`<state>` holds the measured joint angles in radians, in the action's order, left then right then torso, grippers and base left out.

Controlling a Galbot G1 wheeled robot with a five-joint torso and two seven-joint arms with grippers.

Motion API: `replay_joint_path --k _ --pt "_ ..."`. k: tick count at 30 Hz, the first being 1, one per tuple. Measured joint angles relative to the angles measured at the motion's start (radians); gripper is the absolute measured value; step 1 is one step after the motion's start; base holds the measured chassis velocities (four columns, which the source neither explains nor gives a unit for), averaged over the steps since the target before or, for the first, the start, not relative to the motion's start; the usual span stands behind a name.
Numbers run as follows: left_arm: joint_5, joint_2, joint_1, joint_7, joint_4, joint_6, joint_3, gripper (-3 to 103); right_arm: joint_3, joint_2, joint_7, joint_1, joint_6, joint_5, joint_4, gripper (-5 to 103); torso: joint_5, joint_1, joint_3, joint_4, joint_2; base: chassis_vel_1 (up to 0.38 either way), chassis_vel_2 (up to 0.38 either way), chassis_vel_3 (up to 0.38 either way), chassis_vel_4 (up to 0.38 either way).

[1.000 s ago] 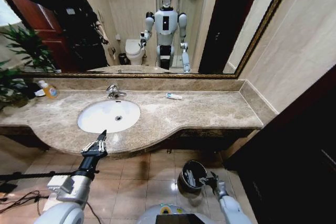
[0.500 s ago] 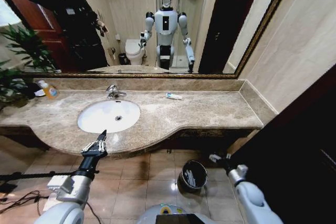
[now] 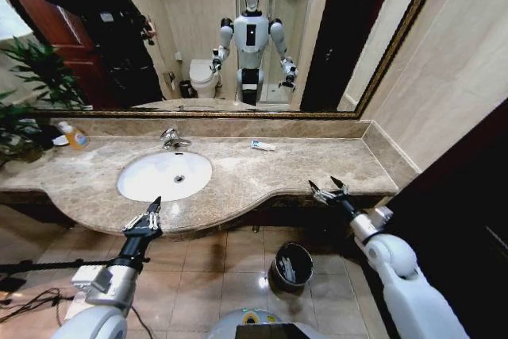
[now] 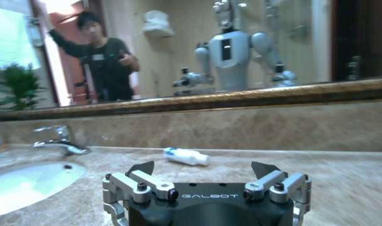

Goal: Pick up the trash from the sink and place it in the trash bin.

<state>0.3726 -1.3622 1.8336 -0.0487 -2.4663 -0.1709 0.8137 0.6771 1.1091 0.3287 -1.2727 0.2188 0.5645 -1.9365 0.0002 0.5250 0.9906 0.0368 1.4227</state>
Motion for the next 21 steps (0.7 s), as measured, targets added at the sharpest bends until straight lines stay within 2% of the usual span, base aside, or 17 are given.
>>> replay_joint_path --k 5,11,21 --pt "0.000 0.000 0.000 0.000 0.000 0.000 0.000 0 -0.047 -0.037 0.057 0.135 0.022 -0.016 0.082 100 -0.0003 0.000 0.000 0.0000 0.000 0.000 0.000 0.000 0.000" --pt "0.000 0.000 0.000 0.000 0.000 0.000 0.000 0 -0.172 -0.073 0.063 0.320 0.039 -0.018 0.217 100 -0.0003 0.000 0.000 0.0000 0.000 0.000 0.000 0.000 0.000" --pt "0.000 0.000 0.000 0.000 0.000 0.000 0.000 0 -0.369 -0.079 0.102 0.554 0.042 -0.030 0.373 100 -0.0003 0.000 0.000 0.0001 0.000 0.000 0.000 0.000 0.000"
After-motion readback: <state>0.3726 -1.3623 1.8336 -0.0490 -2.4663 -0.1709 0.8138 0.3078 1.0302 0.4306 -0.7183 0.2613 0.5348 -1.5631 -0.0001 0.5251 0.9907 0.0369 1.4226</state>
